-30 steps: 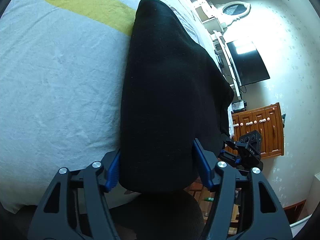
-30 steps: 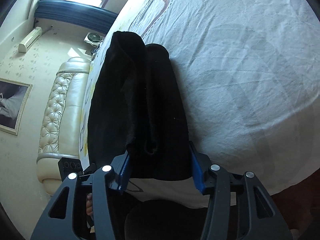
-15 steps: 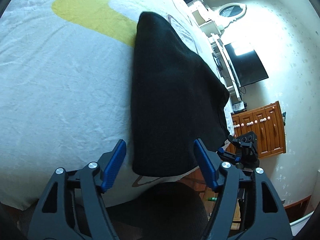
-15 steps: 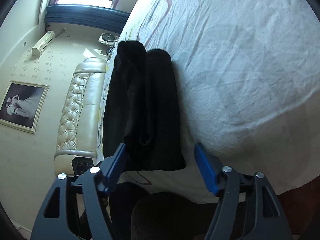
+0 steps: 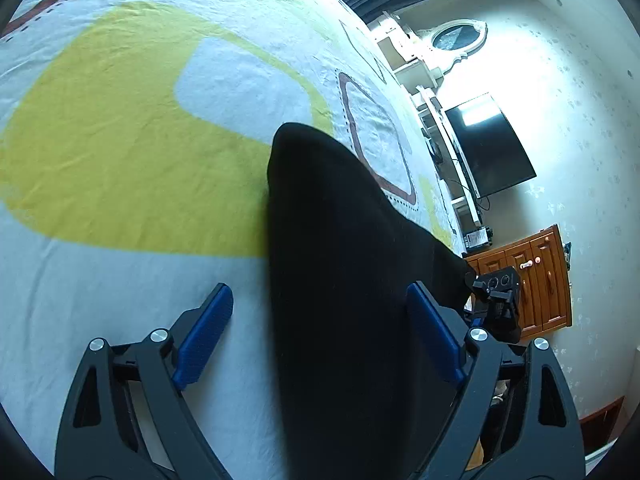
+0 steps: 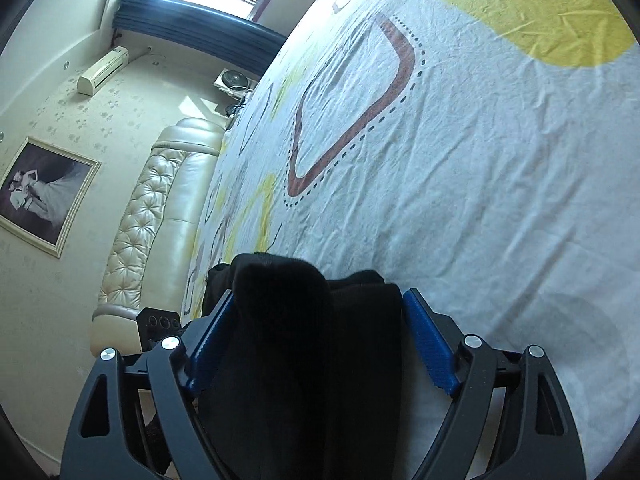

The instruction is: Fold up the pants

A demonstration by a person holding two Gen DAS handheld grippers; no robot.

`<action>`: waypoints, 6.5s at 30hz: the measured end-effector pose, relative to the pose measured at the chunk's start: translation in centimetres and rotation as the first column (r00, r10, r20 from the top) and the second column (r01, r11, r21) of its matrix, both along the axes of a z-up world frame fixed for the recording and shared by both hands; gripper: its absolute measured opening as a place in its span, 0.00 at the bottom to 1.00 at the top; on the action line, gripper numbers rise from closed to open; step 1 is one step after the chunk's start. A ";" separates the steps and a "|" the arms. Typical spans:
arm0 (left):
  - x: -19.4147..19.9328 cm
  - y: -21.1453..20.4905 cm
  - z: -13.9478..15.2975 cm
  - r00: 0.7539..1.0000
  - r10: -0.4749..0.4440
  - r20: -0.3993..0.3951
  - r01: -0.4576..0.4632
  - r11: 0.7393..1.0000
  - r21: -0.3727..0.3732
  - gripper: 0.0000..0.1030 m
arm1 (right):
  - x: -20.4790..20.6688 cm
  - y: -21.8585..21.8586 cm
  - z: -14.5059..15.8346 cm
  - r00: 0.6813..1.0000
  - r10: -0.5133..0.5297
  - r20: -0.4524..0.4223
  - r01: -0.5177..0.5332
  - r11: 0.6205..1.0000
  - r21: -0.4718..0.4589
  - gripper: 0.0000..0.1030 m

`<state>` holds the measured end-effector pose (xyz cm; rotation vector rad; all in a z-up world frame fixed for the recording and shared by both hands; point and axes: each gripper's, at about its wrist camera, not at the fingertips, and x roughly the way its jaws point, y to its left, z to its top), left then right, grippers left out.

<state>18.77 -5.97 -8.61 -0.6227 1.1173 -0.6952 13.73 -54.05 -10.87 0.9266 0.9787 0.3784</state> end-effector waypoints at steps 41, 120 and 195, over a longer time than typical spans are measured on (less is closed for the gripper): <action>1.4 1.5 2.0 0.995 0.052 0.085 -0.072 0.963 0.259 0.33 | 1.8 3.7 -1.0 1.000 -0.012 -0.012 0.011 1.000 -0.029 0.46; -2.5 18.0 0.9 0.982 0.189 -0.010 -0.189 0.982 -0.009 0.72 | 0.2 12.7 -1.3 0.994 0.070 -0.079 -0.055 0.982 0.183 0.76; -8.0 14.9 1.7 0.977 0.206 -0.055 -0.197 0.971 0.137 0.44 | -5.5 13.3 -0.8 0.981 0.132 -0.144 -0.116 0.987 0.115 0.34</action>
